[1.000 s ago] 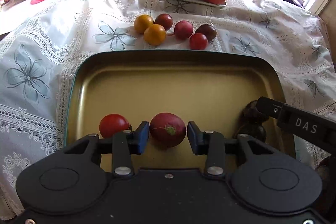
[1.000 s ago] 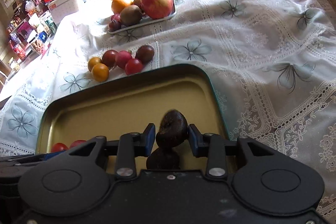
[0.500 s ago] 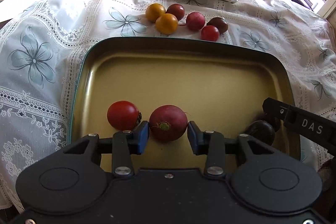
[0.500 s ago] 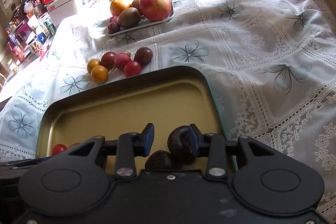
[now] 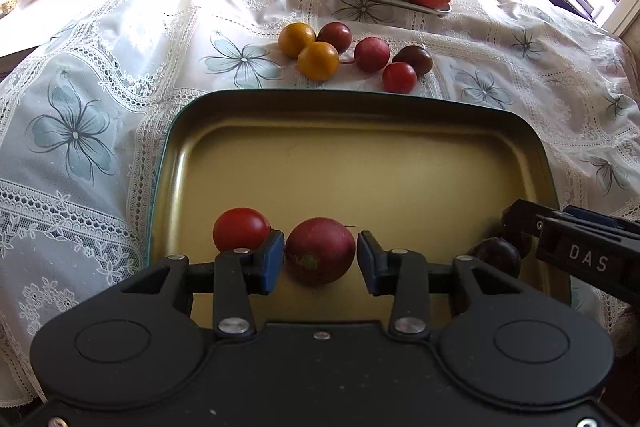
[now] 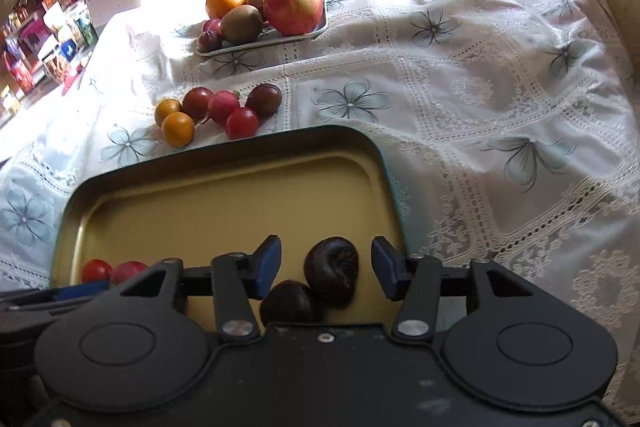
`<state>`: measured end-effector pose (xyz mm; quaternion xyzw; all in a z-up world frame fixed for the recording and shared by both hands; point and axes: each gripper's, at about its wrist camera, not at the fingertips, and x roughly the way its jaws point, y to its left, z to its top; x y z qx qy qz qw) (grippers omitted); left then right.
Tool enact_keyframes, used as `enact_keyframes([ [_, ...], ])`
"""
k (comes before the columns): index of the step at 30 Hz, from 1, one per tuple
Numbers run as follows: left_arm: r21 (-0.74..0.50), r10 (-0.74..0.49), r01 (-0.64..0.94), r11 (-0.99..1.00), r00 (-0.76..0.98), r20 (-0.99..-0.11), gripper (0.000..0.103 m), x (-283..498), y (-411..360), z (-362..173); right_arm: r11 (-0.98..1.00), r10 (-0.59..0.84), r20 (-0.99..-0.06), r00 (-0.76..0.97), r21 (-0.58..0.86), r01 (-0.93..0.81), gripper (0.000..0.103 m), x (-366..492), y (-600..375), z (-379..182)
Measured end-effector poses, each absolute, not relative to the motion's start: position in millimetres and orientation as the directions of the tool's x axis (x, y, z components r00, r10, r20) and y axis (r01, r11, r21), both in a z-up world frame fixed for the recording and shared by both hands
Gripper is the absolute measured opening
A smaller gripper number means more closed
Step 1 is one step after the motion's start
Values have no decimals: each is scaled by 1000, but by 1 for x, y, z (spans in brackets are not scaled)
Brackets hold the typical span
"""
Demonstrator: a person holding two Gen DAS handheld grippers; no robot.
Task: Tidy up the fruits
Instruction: 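Reach the left gripper to an orange fruit while the right reaches to red fruits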
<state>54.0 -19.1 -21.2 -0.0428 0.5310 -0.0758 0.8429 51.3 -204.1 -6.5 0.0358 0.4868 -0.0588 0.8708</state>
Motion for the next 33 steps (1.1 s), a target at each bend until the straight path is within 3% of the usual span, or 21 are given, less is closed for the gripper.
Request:
enact_keyframes([
  [10, -153, -175, 84, 985, 438, -882, 48, 64, -12, -13, 991, -113, -865, 490, -61, 120, 63, 61, -197, 5],
  [18, -138, -165, 91, 986, 492, -855, 48, 94, -6, 2, 981, 48, -869, 493, 132, 138, 63, 78, -212, 24],
  [25, -125, -142, 67, 990, 527, -838, 48, 139, -3, -6, 978, -9, -835, 551, 109, 181, 63, 113, -225, 29],
  [33, -154, -169, 71, 985, 522, -836, 48, 180, -6, -25, 974, 35, -801, 597, 162, 160, 63, 166, -234, 9],
])
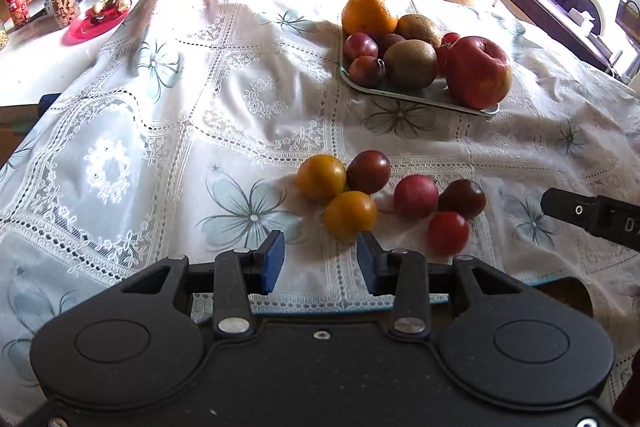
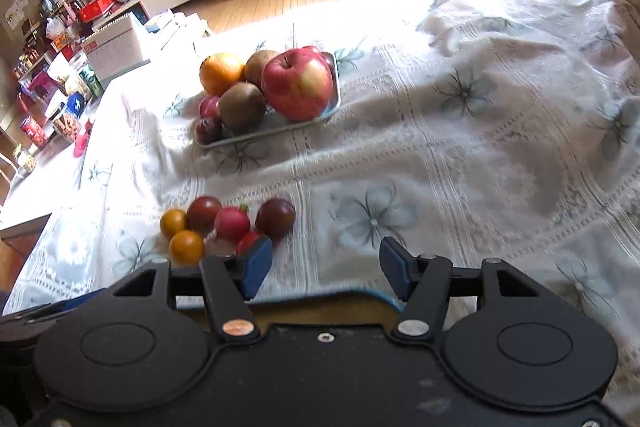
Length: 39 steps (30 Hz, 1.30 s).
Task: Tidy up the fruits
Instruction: 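Reach the left gripper to an orange fruit while the right reaches to red fruits, then grasp the orange tomato with the left gripper while the right grasps a dark red plum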
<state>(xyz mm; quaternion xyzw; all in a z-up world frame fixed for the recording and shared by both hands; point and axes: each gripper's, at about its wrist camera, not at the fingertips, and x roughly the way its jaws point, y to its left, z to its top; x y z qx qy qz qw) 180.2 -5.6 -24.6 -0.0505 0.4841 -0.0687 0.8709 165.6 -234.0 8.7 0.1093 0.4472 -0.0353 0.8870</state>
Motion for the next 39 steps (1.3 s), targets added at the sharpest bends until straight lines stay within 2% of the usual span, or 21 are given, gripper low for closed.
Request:
enact_keyframes([
  [10, -175, -172, 43, 984, 516, -839, 48, 217, -3, -40, 995, -16, -769, 639, 51, 85, 63, 195, -208, -15],
  [15, -189, -185, 43, 981, 499, -847, 48, 230, -7, -43, 990, 2, -787, 617, 89, 109, 63, 201, -209, -23],
  [21, -156, -154, 35, 987, 460, -874, 50, 245, -15, -55, 984, 6, -791, 611, 115, 139, 63, 204, -213, -29],
  [27, -100, -111, 48, 994, 491, -864, 50, 245, -24, -53, 980, 24, -792, 610, 140, 144, 63, 202, -219, -30],
  [30, -84, -96, 46, 995, 500, -861, 58, 244, -22, -54, 978, 39, -796, 604, 154, 140, 63, 203, -219, -30],
  [32, -109, -104, 20, 994, 498, -861, 61, 245, -14, -56, 977, 51, -798, 600, 163, 134, 63, 204, -218, -31],
  [36, -225, -176, -51, 973, 469, -865, 61, 249, 5, -61, 981, 68, -800, 596, 164, 108, 63, 204, -213, -31],
  [39, -206, -161, -44, 978, 471, -867, 61, 249, 2, -59, 981, 74, -801, 594, 165, 100, 63, 204, -209, -32],
])
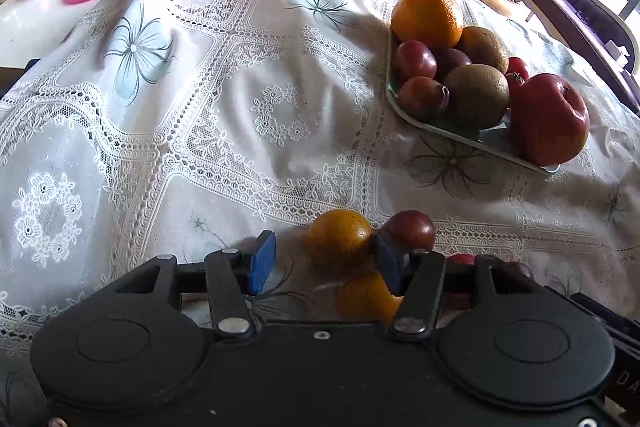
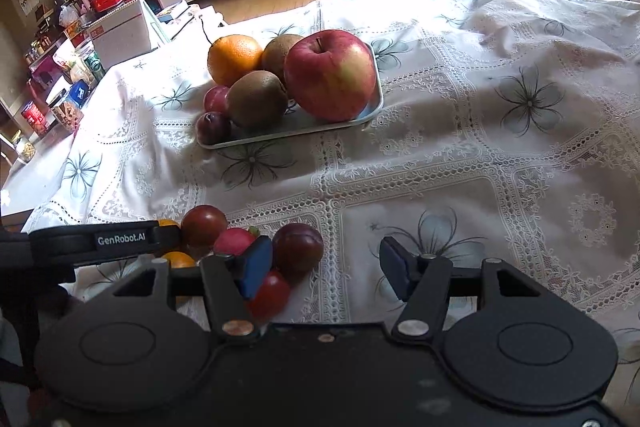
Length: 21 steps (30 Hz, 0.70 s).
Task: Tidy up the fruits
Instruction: 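Grasp the orange tomato with the left gripper while the right grasps a dark red plum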
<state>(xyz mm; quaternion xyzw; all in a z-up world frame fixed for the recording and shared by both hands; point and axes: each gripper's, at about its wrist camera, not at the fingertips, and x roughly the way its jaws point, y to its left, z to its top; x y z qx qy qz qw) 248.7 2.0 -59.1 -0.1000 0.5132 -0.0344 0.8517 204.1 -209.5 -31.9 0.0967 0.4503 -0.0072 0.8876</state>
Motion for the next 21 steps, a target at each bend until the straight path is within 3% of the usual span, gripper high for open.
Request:
enact_keyframes([
  [13, -145, -132, 9, 989, 466, -875, 61, 254, -7, -57, 976, 82, -868, 489, 169, 137, 62, 246, -195, -61],
  [15, -133, -125, 16, 991, 472, -873, 61, 253, -10, -57, 982, 64, -870, 489, 143, 126, 55, 246, -192, -64],
  [16, -127, -121, 19, 992, 475, -872, 60, 253, -12, -56, 984, 75, -862, 502, 146, 105, 42, 244, -190, -63],
  [17, -122, -118, 21, 992, 479, -870, 59, 253, -13, -56, 984, 95, -857, 507, 157, 80, 38, 241, -189, -62],
  [21, -89, -91, 28, 996, 499, -862, 58, 253, -22, -55, 989, 75, -833, 548, 131, 64, 38, 229, -187, -59],
])
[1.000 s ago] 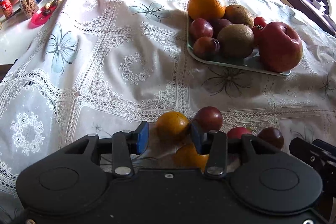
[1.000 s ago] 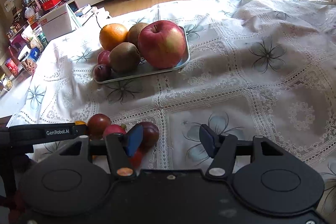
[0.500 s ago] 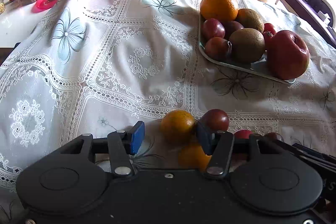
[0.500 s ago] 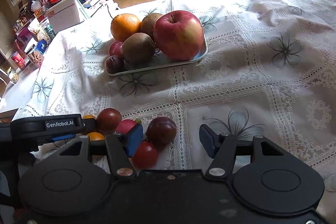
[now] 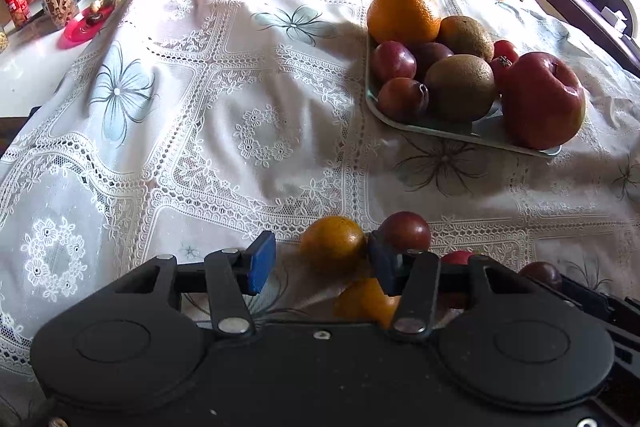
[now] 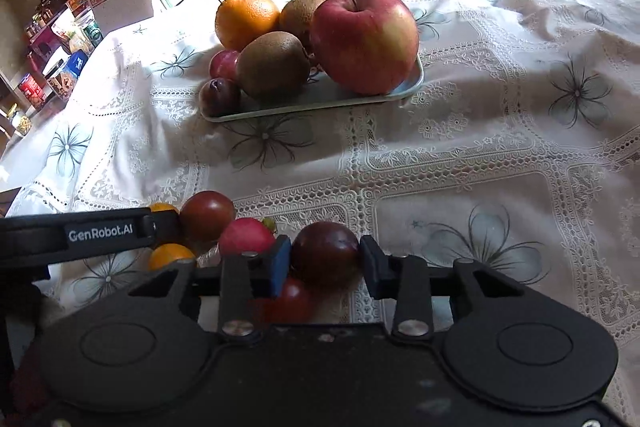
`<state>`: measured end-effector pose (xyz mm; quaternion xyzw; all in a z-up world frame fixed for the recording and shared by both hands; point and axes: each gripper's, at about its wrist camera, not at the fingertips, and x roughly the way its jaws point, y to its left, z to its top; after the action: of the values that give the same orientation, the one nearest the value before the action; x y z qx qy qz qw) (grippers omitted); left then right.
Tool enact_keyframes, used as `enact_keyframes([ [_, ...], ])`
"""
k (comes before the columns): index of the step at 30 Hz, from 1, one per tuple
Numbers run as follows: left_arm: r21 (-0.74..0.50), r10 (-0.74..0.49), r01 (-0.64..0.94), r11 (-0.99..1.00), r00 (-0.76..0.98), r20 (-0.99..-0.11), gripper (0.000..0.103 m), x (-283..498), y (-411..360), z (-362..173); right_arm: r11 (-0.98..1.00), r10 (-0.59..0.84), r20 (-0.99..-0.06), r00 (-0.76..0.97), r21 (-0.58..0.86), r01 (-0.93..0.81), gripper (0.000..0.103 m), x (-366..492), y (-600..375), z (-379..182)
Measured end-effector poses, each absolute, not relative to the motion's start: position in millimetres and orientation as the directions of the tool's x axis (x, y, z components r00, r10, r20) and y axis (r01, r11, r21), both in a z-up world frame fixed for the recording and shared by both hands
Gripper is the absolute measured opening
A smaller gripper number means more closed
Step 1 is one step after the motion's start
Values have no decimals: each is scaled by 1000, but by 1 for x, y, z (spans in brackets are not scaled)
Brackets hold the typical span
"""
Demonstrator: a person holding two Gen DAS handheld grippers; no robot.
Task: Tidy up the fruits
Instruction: 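Grasp the orange tomato with the left gripper while the right grasps a dark red plum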
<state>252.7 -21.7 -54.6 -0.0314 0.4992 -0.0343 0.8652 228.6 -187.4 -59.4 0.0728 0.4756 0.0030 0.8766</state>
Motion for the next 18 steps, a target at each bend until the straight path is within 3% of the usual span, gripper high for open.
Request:
enact_keyframes([
  [5, -75, -73, 17, 997, 489, -869, 58, 262, -24, -54, 978, 86, -808, 582, 182, 107, 39, 218, -205, -54],
  [8, -163, -155, 20, 986, 447, -881, 45, 271, -14, -54, 969, 97, -803, 589, 210, 127, 39, 216, -214, -52],
  [18, -150, -151, 42, 988, 498, -854, 45, 239, -9, -31, 956, 115, -800, 589, 250, 154, 39, 206, -224, -52],
])
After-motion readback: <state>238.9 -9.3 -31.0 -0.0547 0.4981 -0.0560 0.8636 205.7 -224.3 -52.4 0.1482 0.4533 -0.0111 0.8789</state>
